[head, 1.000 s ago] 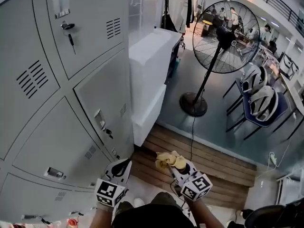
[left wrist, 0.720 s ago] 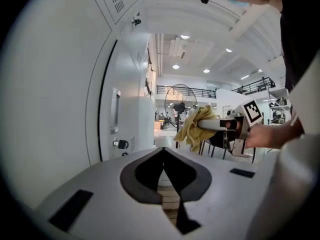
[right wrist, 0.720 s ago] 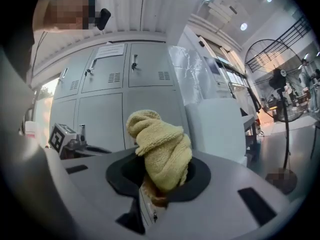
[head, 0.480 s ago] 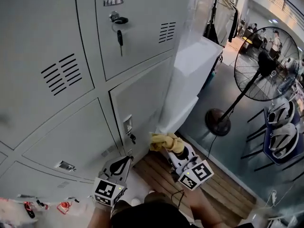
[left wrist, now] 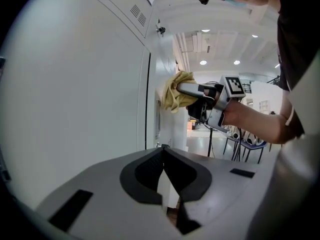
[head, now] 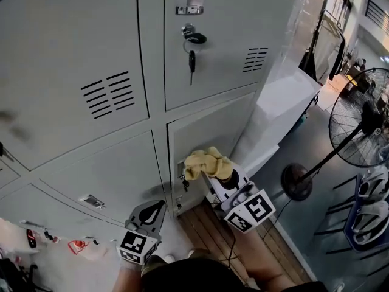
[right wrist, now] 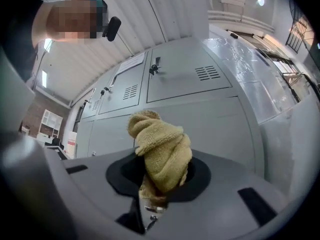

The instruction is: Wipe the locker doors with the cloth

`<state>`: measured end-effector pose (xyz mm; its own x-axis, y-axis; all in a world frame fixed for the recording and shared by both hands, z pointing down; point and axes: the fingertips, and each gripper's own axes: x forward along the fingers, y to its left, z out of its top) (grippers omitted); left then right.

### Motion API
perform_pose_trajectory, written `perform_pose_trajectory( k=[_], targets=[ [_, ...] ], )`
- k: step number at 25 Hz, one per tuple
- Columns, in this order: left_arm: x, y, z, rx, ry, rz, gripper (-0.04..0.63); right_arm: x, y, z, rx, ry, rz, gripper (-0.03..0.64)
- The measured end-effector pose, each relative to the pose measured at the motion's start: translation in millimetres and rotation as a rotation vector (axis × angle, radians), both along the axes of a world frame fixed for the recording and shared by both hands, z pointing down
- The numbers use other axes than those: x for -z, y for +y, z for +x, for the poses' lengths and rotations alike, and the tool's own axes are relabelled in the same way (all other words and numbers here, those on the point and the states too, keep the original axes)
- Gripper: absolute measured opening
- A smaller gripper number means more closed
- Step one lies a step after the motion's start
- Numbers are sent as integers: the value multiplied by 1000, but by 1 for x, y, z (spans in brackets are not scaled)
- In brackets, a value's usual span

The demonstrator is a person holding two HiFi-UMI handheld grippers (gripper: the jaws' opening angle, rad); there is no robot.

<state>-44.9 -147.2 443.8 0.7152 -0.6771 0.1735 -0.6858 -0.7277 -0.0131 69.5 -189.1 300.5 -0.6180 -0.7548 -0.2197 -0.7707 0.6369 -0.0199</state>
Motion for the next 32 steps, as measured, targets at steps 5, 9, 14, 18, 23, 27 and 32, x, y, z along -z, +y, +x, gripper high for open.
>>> perform_pose_trajectory(
  k=[5,9,14,18,23,27,32],
  targets=[
    [3,3,-7,69,-2,6,9,26,-12,-14,67,-7,51,86],
    [-5,10,-15,125,-16,-16,9,47,-20,-23,113,-22,86,86],
    [-1,18,-17,160,-12,-5,9,68,-25,-35,142,-41,113,87],
    [-3,23,-21,178,-8,-6,9,80,-27,-46,143,-51,141,87],
    [-4,27,-31,200,4,-16,9,88,-32,-53,113,-57,155,97],
    [-2,25,-36,208,22,4,9,90,-35,-53,102,-63,171,97],
    [4,17,-35,212,39,26,9,90,-38,-46,77,-36,189,92]
  ],
)
